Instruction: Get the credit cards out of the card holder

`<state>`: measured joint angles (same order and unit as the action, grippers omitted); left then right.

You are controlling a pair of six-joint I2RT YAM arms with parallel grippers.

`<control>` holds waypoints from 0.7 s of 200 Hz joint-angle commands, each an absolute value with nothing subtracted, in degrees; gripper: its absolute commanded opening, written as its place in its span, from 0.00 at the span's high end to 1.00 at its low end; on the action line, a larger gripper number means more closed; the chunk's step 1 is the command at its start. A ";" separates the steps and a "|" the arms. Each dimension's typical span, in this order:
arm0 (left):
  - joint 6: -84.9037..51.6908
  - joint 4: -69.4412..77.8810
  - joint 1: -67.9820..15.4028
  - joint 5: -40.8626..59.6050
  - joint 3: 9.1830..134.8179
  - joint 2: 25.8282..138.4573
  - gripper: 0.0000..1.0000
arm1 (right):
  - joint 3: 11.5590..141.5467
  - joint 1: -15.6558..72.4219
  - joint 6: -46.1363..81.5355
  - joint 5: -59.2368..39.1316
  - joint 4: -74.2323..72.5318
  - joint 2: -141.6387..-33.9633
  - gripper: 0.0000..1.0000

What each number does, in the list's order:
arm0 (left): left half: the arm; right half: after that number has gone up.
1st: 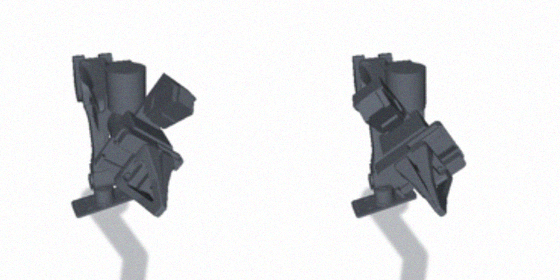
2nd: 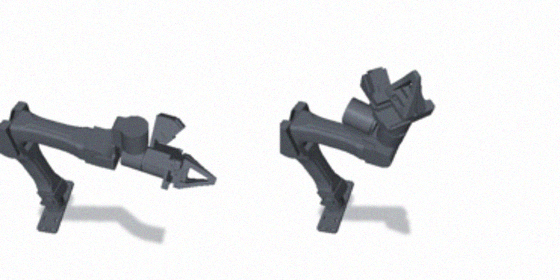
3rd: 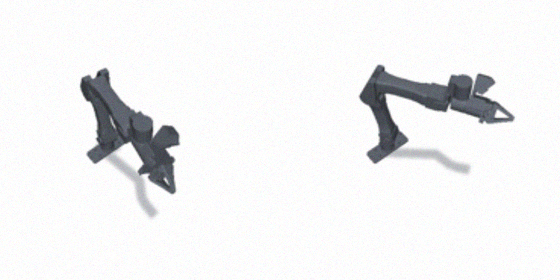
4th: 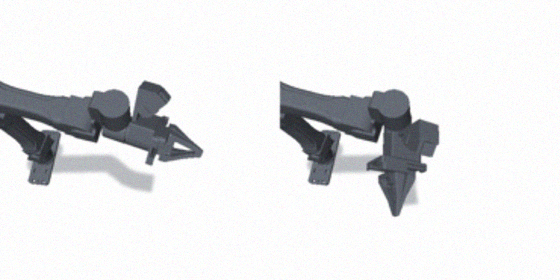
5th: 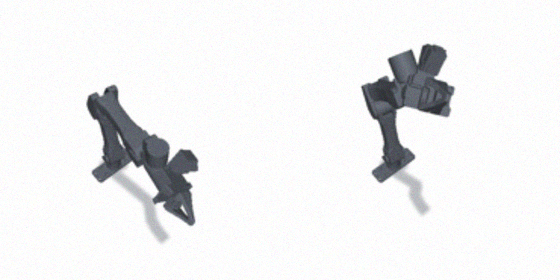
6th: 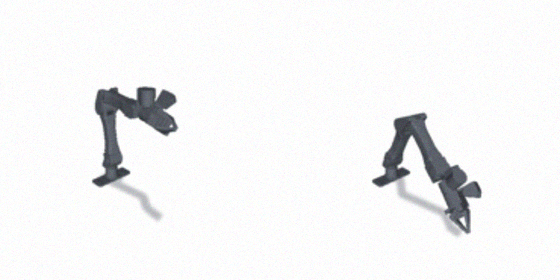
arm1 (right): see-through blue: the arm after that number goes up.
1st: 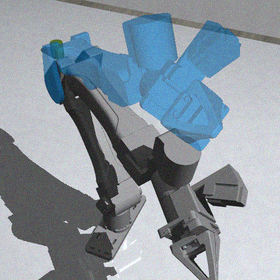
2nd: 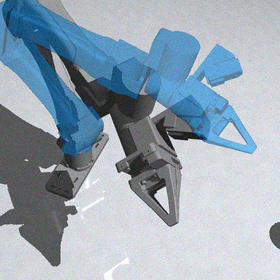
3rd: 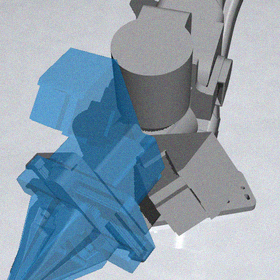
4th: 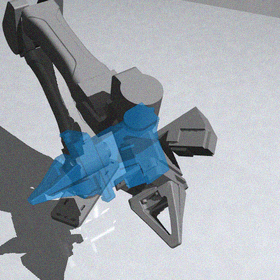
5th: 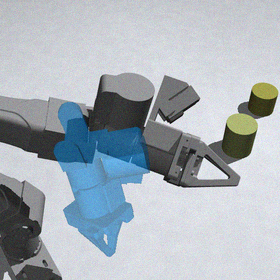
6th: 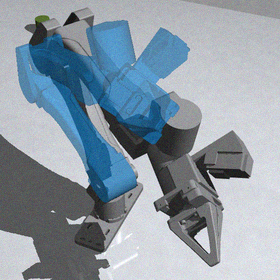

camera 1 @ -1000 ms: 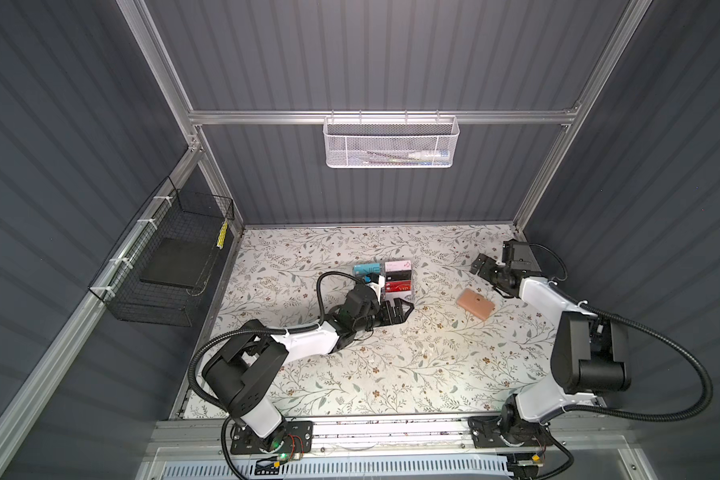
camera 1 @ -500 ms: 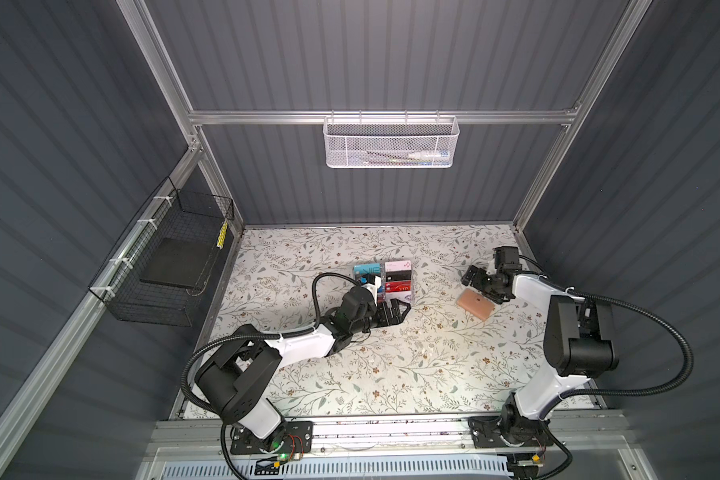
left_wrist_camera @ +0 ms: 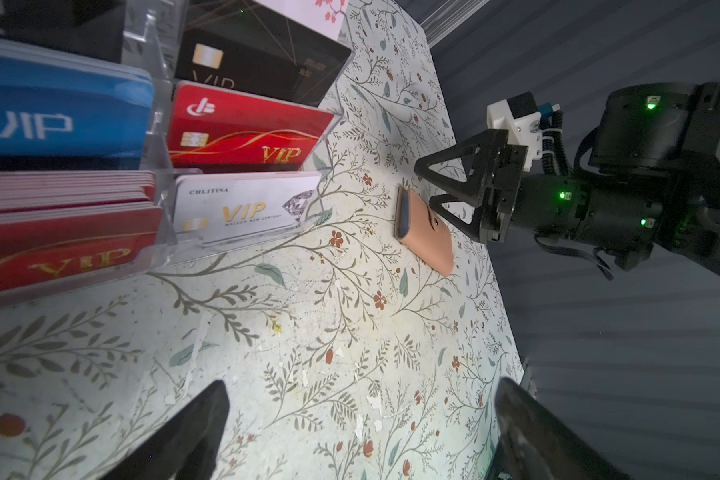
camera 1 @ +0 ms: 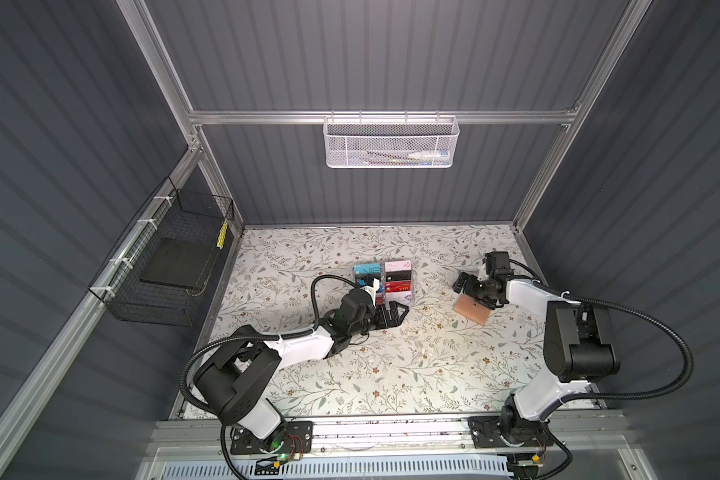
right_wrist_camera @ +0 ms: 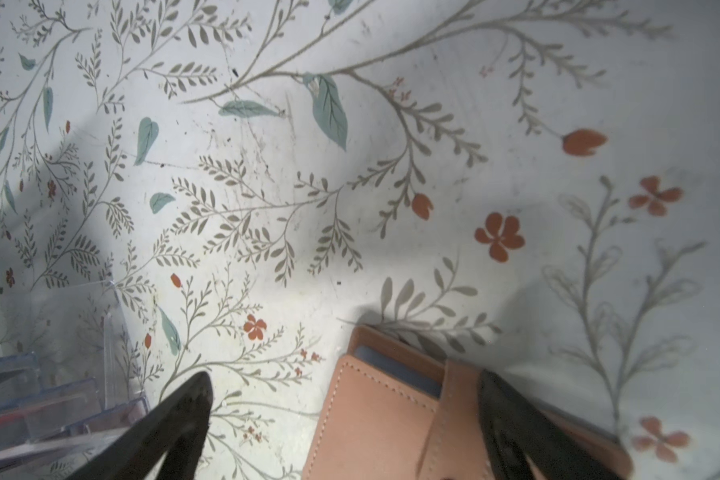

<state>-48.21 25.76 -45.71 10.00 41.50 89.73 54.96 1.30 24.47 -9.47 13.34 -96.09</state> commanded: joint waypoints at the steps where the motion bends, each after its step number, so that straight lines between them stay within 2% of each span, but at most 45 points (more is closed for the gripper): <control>1: -47.81 26.45 -46.05 9.40 40.59 88.43 0.00 | 51.67 3.27 25.50 -5.90 15.82 -92.80 0.01; 53: -48.11 27.54 -46.05 9.38 39.55 88.64 0.00 | 47.28 6.97 26.15 -0.27 18.31 -87.83 0.01; 140: -48.18 26.47 -46.05 8.10 37.15 85.68 0.00 | 49.35 12.23 25.57 6.82 24.39 -88.82 0.01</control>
